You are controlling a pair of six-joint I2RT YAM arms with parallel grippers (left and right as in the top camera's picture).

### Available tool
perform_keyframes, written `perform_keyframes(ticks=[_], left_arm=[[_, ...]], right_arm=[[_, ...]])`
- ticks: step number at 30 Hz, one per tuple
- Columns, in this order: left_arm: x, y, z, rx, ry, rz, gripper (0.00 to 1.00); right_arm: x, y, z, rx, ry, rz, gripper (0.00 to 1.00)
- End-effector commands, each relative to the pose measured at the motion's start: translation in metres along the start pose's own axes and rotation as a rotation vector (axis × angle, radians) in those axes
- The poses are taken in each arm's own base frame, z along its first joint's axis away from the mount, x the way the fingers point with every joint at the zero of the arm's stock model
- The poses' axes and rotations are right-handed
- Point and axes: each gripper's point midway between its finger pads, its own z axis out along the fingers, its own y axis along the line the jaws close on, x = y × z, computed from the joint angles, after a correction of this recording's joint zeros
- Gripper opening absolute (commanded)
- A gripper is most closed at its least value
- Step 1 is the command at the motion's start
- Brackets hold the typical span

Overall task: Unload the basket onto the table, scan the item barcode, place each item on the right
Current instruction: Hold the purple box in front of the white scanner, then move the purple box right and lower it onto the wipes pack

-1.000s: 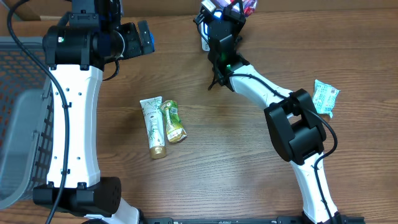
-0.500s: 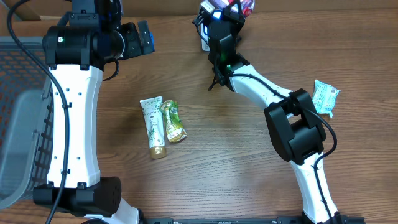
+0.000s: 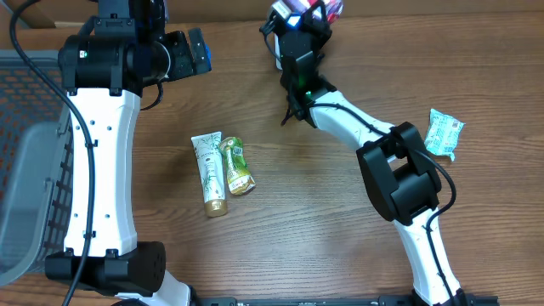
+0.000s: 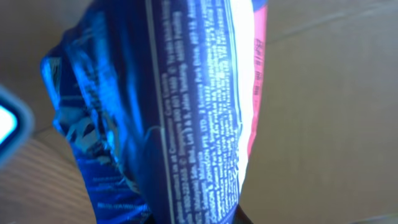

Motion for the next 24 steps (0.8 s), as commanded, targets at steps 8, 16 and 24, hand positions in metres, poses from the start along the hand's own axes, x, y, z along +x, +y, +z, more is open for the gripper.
perform_keyframes(ticks=[8, 16, 24], left_arm=[[-0.001, -0.005, -0.002, 0.013, -0.005, 0.025, 1.0], [-0.001, -0.005, -0.002, 0.014, -0.005, 0.025, 1.0], [-0.001, -0.005, -0.002, 0.014, -0.005, 0.025, 1.0]], right_arm=[[-0.028, -0.111, -0.068, -0.176, -0.023, 0.412, 0.04], [-0.016, -0.142, -0.152, -0.859, -0.007, 0.973, 0.04], [0.101, -0.122, -0.128, -0.997, 0.488, 1.264, 0.04]])
